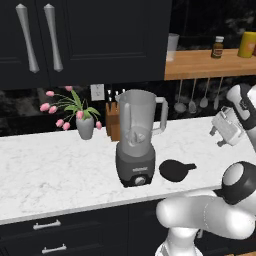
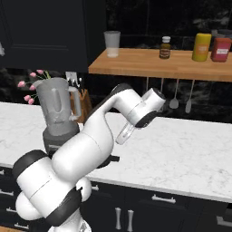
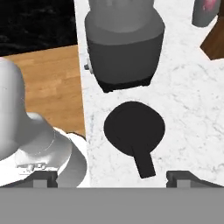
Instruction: Close the lid blender by securely placing the lid on top.
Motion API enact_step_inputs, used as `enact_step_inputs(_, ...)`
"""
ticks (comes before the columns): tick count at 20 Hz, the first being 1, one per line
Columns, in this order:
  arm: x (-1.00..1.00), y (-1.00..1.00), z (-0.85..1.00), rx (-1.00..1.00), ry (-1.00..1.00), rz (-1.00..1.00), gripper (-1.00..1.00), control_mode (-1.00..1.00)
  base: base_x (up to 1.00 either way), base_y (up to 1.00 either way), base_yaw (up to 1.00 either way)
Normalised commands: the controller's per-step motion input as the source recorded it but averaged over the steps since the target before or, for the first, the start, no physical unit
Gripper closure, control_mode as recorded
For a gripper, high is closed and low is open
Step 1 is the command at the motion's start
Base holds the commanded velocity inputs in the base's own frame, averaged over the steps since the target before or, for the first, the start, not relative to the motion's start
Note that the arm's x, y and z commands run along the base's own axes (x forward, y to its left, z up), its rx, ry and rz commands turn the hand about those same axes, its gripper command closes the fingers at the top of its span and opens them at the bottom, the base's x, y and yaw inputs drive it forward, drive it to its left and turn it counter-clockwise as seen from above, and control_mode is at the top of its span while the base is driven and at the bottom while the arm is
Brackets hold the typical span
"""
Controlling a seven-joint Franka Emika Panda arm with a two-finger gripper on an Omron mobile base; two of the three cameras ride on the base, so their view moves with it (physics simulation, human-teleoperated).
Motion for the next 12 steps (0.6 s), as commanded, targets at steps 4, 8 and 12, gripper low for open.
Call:
enact_step_inputs(4, 0.00, 0.12, -0.37, 0.14, 0.01, 0.33, -1.00, -1.00, 0.00, 0.00, 0.00)
enact_step_inputs(8, 0.00, 0.28, -0.51, 0.11, 0.01, 0.22, -1.00, -1.00, 0.00, 0.00, 0.00)
enact_step_inputs(12, 0.00, 0.24, -0.39, 0.08, -0.08, 0.05, -1.00, -1.00, 0.00, 0.00, 0.00)
